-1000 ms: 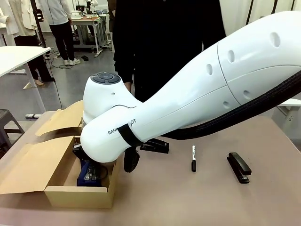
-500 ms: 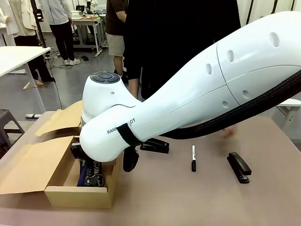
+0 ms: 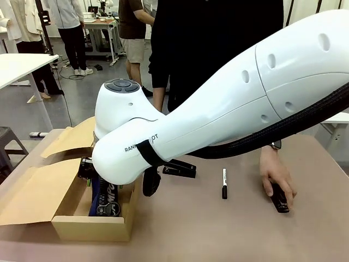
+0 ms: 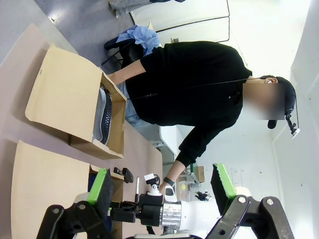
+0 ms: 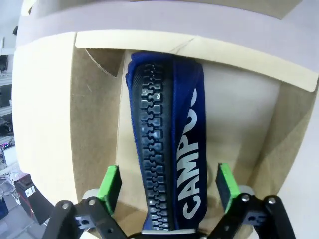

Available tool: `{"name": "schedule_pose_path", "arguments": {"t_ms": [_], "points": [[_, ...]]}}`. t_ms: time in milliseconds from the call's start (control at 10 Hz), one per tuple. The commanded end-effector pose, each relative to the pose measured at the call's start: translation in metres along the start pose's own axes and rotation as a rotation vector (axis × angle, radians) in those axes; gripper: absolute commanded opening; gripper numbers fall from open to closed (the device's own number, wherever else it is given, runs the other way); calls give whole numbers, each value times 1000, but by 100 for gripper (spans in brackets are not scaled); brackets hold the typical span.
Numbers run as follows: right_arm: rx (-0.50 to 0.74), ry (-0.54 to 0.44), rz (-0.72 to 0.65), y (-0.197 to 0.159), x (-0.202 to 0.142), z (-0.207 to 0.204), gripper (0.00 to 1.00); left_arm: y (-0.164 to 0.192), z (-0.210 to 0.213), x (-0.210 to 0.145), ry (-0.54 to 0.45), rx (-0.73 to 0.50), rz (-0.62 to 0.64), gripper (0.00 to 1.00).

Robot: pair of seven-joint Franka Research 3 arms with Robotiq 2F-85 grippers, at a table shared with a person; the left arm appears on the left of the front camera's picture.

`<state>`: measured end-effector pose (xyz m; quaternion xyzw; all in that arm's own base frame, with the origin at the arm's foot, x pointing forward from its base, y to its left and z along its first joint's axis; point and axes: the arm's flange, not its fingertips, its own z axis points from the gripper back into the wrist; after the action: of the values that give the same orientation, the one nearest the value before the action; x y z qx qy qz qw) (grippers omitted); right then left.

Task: Place items inside the box.
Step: Pick up a Pencil pouch or Stapler and place it inside the Mailer Box closest to the robot.

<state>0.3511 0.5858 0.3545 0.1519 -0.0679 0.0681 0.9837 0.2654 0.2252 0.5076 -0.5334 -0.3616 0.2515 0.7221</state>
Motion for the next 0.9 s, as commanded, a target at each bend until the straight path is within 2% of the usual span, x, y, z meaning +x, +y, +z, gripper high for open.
{"name": "schedule_pose_path", "arguments": {"t_ms": [0,300,600,800], "points": [[-59,-38,32,3,-5,12,100,2,-2,-3,-13,-30,-21,100],[-75,-69,107,7,-10,38,100,2,-2,-3,-13,-30,-21,100],[-64,-7,152,8,-13,37,100,2,-2,-3,-13,-30,-21,100],[-30,-9,183,7,-16,51,100,2,-2,-3,-13,-30,-21,100]]}}
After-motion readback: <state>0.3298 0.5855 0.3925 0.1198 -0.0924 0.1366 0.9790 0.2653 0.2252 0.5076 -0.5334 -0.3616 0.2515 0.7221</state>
